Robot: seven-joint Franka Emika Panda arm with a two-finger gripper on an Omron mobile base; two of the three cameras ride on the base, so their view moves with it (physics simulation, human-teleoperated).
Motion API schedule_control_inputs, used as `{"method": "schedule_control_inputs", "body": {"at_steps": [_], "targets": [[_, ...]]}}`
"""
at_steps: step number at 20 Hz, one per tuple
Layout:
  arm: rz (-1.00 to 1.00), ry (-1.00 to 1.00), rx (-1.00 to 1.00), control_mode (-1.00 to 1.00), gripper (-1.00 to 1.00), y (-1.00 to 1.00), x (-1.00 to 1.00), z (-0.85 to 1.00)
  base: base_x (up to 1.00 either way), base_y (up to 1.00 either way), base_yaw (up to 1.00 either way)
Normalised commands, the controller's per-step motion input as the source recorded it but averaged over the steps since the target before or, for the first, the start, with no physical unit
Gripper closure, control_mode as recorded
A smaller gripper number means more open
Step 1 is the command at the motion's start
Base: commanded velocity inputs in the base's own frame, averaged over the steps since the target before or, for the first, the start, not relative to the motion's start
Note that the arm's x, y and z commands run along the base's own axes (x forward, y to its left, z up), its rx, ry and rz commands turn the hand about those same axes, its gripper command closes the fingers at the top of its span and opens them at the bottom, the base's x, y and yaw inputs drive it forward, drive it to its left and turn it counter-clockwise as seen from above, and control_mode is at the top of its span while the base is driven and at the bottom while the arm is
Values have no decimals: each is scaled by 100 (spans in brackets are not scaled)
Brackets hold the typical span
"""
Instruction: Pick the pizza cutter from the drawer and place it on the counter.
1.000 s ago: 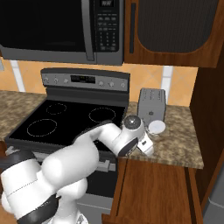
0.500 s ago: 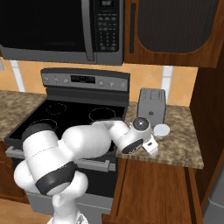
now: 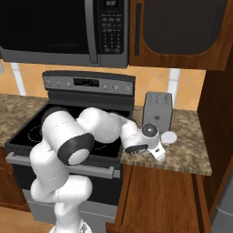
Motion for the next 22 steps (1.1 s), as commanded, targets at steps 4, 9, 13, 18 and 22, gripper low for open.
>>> {"method": "schedule_control_inputs", "body": {"at_steps": [4,9,13,18,22], "targets": [[0,0,3,-100,100,-16,31,-61,0,0,0],[0,0,5,-100,100,-27,34,-36,0,0,0],[0,-1,8,-100,100,-29,17,-11,0,0,0],[0,0,2,-100,-100,-1,31,0,0,0,0],[0,0,3,-100,-100,-6,8,11,0,0,0]]}}
